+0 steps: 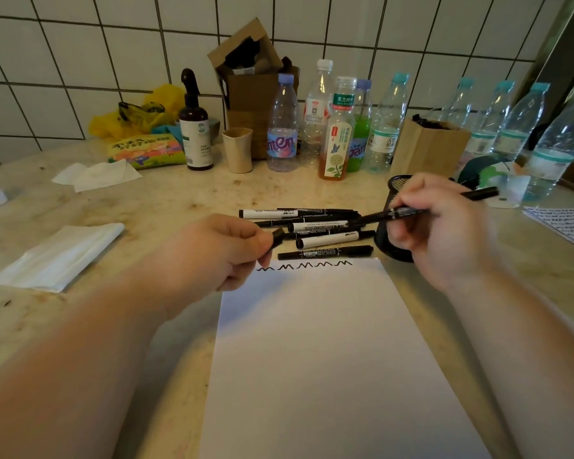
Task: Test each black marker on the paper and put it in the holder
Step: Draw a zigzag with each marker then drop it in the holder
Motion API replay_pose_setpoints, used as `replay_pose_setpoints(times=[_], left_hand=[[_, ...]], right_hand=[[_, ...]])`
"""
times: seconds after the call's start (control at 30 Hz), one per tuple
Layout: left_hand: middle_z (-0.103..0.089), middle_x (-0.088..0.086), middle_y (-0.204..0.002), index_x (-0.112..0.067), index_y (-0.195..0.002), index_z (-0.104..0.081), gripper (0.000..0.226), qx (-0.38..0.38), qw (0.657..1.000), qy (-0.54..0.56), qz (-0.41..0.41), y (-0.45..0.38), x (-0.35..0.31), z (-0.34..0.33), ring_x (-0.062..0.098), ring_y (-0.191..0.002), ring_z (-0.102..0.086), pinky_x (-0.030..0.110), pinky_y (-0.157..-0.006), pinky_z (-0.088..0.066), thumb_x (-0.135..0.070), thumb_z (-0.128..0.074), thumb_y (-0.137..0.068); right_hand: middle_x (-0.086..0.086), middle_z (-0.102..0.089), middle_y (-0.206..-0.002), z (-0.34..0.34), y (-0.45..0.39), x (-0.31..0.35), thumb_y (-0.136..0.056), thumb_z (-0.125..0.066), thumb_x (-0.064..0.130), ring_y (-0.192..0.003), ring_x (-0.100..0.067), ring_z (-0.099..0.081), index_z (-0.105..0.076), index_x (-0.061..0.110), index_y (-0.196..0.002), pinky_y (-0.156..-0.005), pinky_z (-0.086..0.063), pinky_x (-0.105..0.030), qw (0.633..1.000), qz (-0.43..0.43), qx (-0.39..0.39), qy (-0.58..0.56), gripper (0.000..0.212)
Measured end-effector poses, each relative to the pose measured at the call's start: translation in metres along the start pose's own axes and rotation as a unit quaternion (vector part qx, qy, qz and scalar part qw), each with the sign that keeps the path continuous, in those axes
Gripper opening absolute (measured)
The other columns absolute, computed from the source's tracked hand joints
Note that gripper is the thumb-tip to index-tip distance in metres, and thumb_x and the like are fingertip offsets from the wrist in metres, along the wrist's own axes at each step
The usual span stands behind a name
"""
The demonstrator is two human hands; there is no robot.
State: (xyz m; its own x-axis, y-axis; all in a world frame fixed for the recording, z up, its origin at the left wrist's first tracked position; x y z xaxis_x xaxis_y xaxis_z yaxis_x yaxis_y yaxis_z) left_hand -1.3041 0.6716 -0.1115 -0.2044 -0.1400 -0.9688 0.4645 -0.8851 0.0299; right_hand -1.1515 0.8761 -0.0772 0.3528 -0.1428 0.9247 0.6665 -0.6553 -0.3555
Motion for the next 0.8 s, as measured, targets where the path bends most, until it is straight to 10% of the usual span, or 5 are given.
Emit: replay_pose_setpoints(times=[0.3,0.8], left_hand=[[-0.063,-0.021,-0.064,-0.034,-0.078,-0.066,0.025,-0.080,0.912,-0.402,-0.019,-0.009,0.011,-0.007,-0.003,-0.055,-0.057,0.017,-0.044,-0.037,-0.054,-0.056,-0.088],[-0.060,-0.035,-0.071,-0.038,-0.081,-0.065,0.026,-0.077,0.899,-0.431,-0.014,-0.014,0.021,-0.008,-0.012,-0.061,-0.056,0.022,-0.046,-0.036,-0.060,-0.052,-0.086]], right_hand=[[0.001,-0.060,-0.049,0.011,-0.005,-0.035,-0.071,-0.061,0.038,-0.056,-0.021,-0.056,-0.074,0.021,-0.075,-0.060,-0.043,-0.036,0.936,-0.112,-0.062,0.327,0.022],[0.000,-0.070,-0.054,0.015,-0.004,-0.038,-0.079,-0.059,0.037,-0.058,-0.019,-0.062,-0.070,0.019,-0.068,-0.070,-0.057,-0.043,0.911,-0.123,-0.061,0.389,0.024]])
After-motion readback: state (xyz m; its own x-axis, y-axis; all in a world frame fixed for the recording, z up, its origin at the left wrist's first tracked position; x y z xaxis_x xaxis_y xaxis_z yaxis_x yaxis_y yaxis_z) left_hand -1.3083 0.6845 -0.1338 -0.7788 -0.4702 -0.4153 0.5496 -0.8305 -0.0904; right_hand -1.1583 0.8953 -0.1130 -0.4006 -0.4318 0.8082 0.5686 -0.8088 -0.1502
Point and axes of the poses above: each hand's wrist, its own y-axis away from the middle knuckle, its own z-axis out of the back of the hand, x = y × z, the point moved 8 cm from there along -y, towards the middle knuckle
